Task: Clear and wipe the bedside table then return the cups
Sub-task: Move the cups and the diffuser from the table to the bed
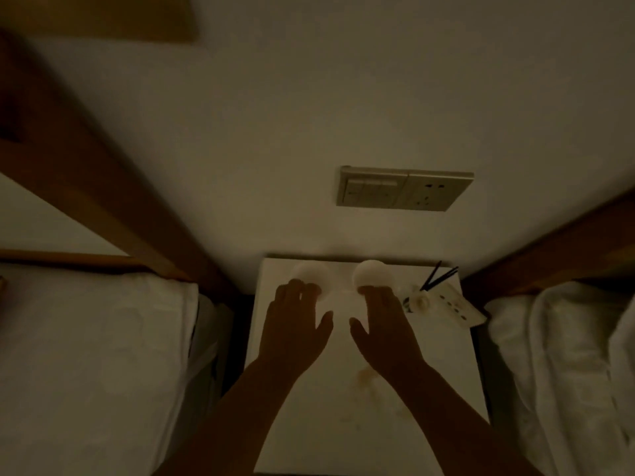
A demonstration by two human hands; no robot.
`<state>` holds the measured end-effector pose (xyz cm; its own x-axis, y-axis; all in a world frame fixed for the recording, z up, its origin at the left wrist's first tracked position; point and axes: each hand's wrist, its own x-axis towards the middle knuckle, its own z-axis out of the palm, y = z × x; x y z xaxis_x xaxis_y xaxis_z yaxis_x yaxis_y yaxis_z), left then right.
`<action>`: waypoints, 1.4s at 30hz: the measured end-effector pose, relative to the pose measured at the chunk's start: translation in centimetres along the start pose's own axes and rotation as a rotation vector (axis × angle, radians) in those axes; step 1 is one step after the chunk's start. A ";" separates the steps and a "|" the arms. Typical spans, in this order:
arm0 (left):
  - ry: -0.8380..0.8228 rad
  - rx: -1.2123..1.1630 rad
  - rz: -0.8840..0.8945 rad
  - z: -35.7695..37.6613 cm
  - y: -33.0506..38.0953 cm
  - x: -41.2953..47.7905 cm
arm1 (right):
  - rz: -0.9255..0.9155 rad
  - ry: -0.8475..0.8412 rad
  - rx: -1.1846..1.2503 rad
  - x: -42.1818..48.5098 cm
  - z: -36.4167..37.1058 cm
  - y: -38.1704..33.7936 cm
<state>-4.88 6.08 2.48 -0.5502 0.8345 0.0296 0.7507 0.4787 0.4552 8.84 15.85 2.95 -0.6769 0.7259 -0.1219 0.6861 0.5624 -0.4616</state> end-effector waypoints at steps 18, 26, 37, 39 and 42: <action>-0.243 0.088 -0.197 3.9 -3.3 4.4 | 0.106 -0.224 -0.382 9.0 2.2 0.9; -0.105 -0.092 -0.587 -1.3 -9.3 -8.0 | -0.237 -0.312 -0.304 2.9 4.5 -8.9; 0.195 -0.177 -1.123 -6.9 -18.2 -35.9 | -0.764 -0.554 -0.350 -12.2 17.3 -27.2; 0.251 -0.184 -1.227 -7.5 -19.3 -40.3 | -0.857 -0.596 -0.361 -15.1 19.1 -29.9; 0.317 -0.224 -1.346 -8.5 -20.6 -45.7 | -0.926 -0.651 -0.357 -19.0 21.4 -33.3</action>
<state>1.68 -44.24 -0.67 -0.8732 -0.3352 -0.3538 -0.4692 0.7744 0.4245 -6.87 -25.11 1.80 -0.8919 -0.2953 -0.3425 -0.1703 0.9210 -0.3504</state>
